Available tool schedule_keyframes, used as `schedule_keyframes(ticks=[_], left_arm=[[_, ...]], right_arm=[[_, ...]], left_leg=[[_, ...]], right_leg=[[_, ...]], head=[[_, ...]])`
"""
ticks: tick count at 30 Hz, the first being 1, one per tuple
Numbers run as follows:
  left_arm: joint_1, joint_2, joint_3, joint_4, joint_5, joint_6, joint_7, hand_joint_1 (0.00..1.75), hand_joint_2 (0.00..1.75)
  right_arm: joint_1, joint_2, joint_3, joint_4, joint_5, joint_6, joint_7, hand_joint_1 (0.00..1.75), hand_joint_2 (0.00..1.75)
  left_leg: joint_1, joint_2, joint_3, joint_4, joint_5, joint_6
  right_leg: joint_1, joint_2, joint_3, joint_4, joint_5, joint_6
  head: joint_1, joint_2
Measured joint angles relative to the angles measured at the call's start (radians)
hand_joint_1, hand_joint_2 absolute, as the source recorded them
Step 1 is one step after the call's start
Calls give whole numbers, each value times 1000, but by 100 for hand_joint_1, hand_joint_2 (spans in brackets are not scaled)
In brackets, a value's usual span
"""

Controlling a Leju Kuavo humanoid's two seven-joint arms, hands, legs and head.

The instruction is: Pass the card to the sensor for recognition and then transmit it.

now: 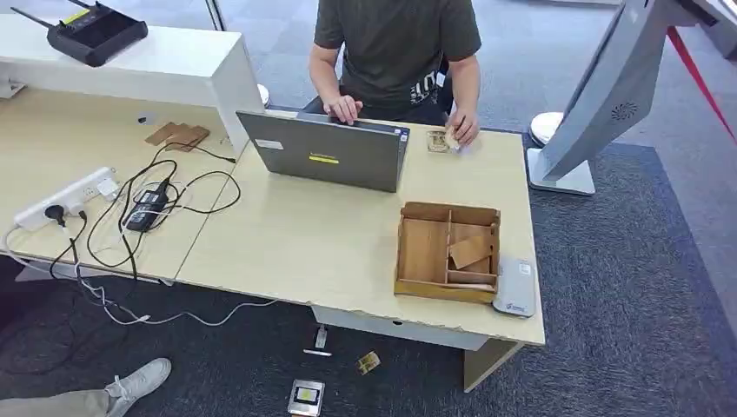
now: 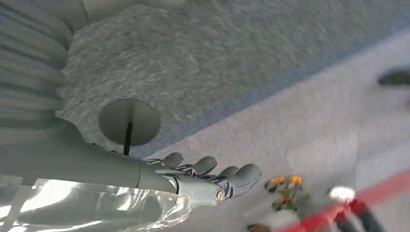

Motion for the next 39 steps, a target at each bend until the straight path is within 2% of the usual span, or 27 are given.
schedule_keyframes(ticks=[3,11,15,16,21,25,30,31,32,33,39], left_arm=[[-3,0,0,0,-3,-9,-4,0,175],[-4,3,0,0,-11,-14,-5,0,175],[-6,3,0,0,-17,-15,-6,0,175],[-8,3,0,0,-20,-18,-7,0,175],[-19,3,0,0,-32,-34,-10,0,175],[-26,3,-1,0,-39,-40,-12,0,175],[-39,3,-1,0,-39,-45,-16,0,175],[-43,3,-1,0,-32,-44,-21,127,175],[-45,3,-1,0,-27,-42,-26,175,175],[-48,3,-1,0,-15,-38,-35,175,175],[-55,3,0,0,5,-30,-60,175,175]], right_arm=[[14,43,39,12,128,97,39,0,175],[41,113,108,33,217,261,75,0,175],[51,138,136,42,228,354,97,0,175],[56,147,149,47,232,421,116,0,175],[82,170,170,53,212,608,162,0,175],[103,183,174,61,193,730,191,0,175],[115,201,178,67,175,808,219,0,175],[115,206,178,68,164,817,224,40,175],[115,209,178,69,159,821,226,166,175],[113,213,178,70,153,822,227,175,175],[91,219,178,71,146,796,236,175,175]], left_leg=[[0,1,1,0,0,0],[0,1,1,0,0,-1],[0,1,1,0,0,-1],[0,1,1,0,0,-1],[-1,1,1,0,0,-1],[-1,1,1,0,0,-1],[0,2,1,0,0,-1],[-1,2,1,0,0,-1],[-1,2,1,0,0,-1],[-1,2,1,0,0,-1],[-1,2,1,0,0,-1]], right_leg=[[0,0,0,0,0,0],[-1,0,0,0,0,0],[-1,0,0,0,0,0],[-1,0,0,0,0,0],[-1,0,0,0,0,0],[-1,0,0,0,0,0],[-1,0,0,0,0,0],[-1,0,0,0,0,0],[-1,0,0,0,0,0],[-1,0,0,0,0,0],[-1,0,0,0,0,0]], head=[[0,0],[0,0],[0,0],[0,0],[0,0],[0,0],[0,0],[0,0],[0,0],[0,0],[0,0]])
